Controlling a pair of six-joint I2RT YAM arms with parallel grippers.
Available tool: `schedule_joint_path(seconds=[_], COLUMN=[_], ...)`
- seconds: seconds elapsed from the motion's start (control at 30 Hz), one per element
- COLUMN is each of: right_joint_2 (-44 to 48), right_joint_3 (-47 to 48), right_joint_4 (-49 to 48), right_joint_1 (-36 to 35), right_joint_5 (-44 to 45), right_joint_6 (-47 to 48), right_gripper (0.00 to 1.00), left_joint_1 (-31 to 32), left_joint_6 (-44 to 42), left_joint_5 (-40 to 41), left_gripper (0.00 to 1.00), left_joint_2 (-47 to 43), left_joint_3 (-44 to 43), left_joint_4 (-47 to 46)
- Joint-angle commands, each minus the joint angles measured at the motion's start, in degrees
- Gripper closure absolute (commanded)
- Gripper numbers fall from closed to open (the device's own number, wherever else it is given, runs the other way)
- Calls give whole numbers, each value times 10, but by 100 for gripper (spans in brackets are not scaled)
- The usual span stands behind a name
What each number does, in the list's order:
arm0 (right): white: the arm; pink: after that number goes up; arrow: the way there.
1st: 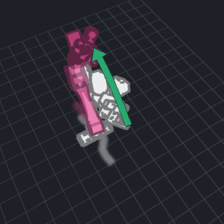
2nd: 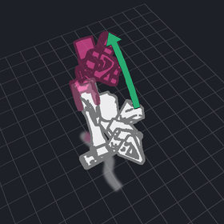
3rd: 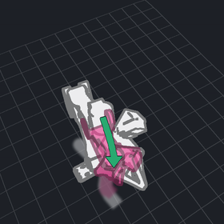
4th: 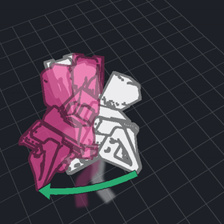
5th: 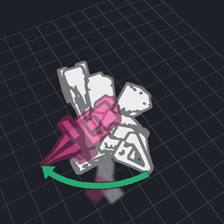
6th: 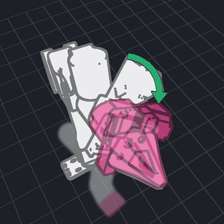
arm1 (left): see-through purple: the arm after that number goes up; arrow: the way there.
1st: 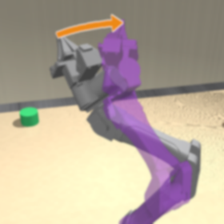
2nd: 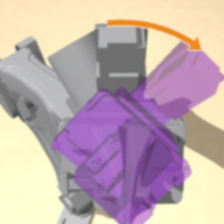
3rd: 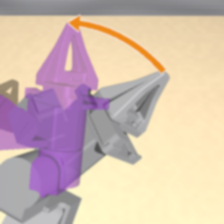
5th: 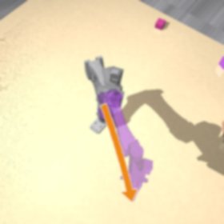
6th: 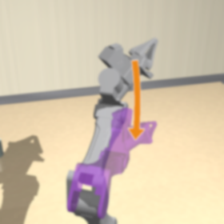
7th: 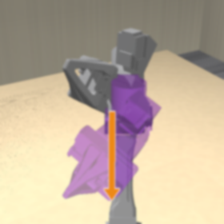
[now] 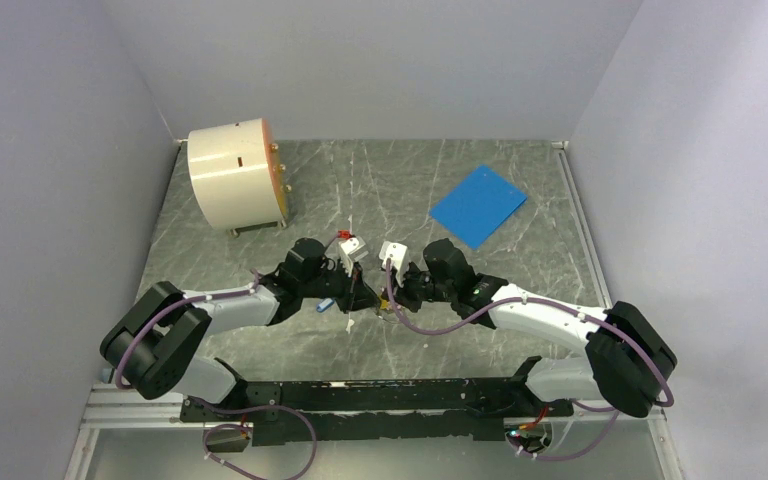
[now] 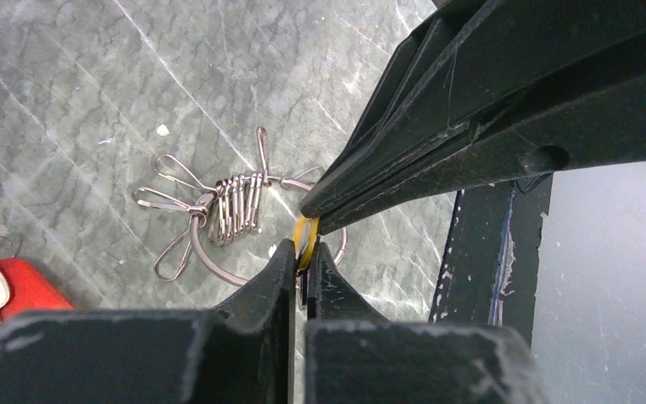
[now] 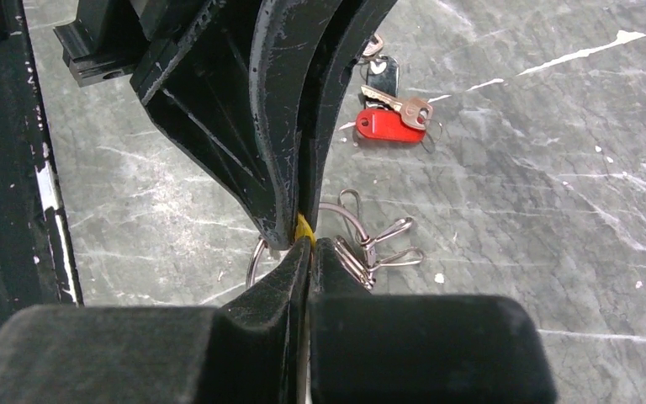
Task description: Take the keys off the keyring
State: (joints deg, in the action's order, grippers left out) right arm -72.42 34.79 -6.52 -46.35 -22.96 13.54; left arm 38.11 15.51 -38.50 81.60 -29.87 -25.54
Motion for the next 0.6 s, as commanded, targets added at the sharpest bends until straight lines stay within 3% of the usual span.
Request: schedule_joint_path(seconds=[0.0, 0.2, 0.57], right_joint_2=[10, 68, 100], right_joint_3=[15, -30, -107], right_joint_4=[-38, -83, -168], right_joint_1=[-5, -4, -11], right_joint_5=[4, 102, 157], right_joint_6=[-15, -87, -253], right_gripper=[92, 64, 59], left_joint_1=[1, 1, 3], left_joint_6=[8, 86, 242], left_joint_5=[5, 83, 153], left_gripper=[97, 98, 97], left_joint_2=[-22, -39, -41], left_joint_3=[8, 14, 36], left_joint_4=[-58, -56, -127])
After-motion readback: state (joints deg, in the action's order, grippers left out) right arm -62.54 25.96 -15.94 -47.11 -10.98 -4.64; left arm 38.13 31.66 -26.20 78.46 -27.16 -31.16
